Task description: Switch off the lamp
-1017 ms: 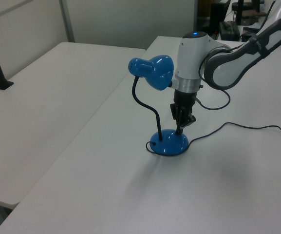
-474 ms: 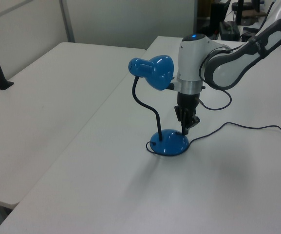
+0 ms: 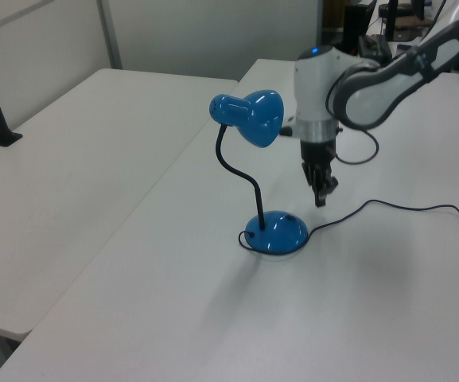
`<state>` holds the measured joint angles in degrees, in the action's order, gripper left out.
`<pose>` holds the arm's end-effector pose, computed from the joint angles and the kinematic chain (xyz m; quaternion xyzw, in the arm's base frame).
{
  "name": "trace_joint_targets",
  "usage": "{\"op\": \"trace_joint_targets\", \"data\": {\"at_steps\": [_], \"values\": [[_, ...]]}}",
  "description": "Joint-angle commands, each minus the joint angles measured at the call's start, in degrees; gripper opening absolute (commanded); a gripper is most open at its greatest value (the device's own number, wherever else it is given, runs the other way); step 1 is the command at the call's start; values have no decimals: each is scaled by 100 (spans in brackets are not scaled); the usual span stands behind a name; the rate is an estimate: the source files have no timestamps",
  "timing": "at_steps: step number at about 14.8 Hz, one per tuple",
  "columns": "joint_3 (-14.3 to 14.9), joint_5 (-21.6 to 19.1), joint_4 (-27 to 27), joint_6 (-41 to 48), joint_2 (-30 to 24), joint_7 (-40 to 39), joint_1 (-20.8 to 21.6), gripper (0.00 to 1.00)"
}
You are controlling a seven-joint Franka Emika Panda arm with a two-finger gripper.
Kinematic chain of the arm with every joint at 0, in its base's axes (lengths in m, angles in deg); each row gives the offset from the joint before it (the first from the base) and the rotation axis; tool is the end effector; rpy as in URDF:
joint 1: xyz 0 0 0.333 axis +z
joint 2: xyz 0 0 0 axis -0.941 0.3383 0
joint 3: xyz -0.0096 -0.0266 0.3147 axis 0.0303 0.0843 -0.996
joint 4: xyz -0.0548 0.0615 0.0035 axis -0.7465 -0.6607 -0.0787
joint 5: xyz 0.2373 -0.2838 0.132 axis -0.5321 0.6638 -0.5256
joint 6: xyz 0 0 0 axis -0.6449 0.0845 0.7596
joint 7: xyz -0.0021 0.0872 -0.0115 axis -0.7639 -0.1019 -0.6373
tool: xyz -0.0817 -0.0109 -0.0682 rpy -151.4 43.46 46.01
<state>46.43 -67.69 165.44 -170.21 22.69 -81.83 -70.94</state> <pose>0.5916 0.1420 0.3344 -0.9306 -0.3627 0.0315 0.0370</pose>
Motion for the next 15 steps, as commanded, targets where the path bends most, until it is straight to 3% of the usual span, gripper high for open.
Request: {"op": "trace_joint_targets", "data": {"at_steps": [1, 6, 11, 12, 13, 14, 15], "values": [[-8, 257, -99, 837, -726, 770, -446, 0], [10, 486, -1293, 2305, -991, 1745, -930, 0], [54, 644, -1638, 2606, -1350, 2809, -948, 7], [71, 636, -1638, 2615, -1464, 2880, -948, 26], [219, 575, -1638, 2615, -1526, 2880, -878, 56], [377, 566, -1638, 2615, -1553, 2880, -765, 80], [553, 566, -1638, 2615, -1553, 2880, -485, 86]]}}
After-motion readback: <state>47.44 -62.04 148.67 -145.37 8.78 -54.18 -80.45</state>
